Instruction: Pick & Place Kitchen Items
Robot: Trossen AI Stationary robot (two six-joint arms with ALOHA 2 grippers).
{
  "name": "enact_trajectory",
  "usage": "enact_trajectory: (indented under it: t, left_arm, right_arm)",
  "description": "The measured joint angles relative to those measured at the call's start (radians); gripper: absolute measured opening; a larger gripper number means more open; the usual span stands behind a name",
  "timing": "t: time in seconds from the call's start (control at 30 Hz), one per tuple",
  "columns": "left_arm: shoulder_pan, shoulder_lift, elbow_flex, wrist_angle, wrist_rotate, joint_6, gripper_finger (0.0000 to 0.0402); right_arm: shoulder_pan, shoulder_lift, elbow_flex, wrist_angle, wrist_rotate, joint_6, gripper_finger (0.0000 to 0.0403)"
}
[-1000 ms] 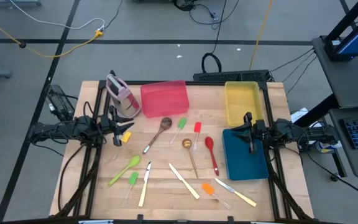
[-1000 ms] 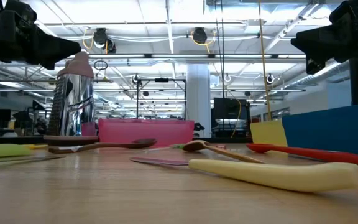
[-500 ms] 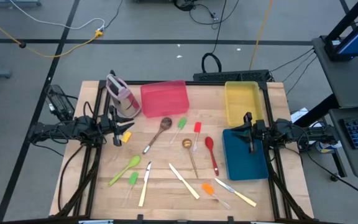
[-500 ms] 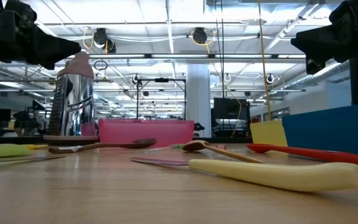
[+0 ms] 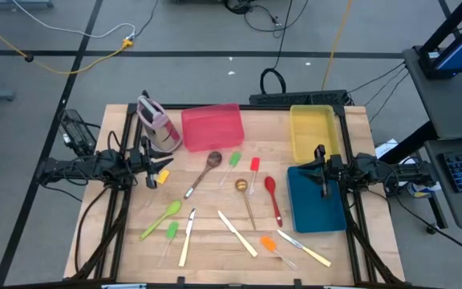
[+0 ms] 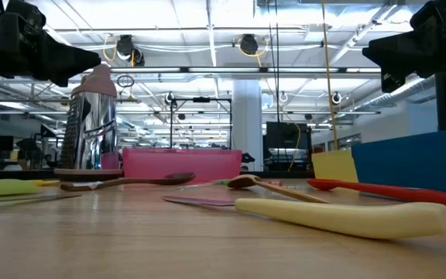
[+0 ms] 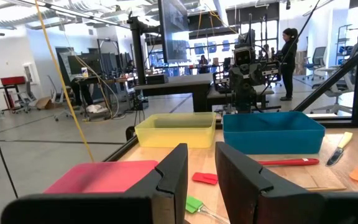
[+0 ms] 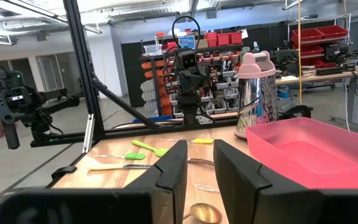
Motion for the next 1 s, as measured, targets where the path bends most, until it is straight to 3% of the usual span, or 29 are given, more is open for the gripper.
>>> enact_trajectory:
  t: [0.37,0.67,0.83,1.0]
  left_arm:
    - [0.0,0.0,0.0,0.006,0.0,0.0,0.0088]
    - [0.0,0.0,0.0,0.009,0.004,-0.039,0.0088]
    - [0.0,0.0,0.0,0.068,0.0,-0.146,0.0088]
    - [0.0,0.0,0.0,0.135,-0.003,-0.271,0.0088]
  right_arm:
    - [0.0,0.0,0.0,0.017,0.005,-0.043,0.0071]
    - [-0.001,0.0,0.0,0.144,0.005,-0.278,0.0071]
    - [-0.001,0.0,0.0,0.306,0.005,-0.431,0.0071]
    - [-0.001,0.0,0.0,0.362,0.005,-0.363,0.0071]
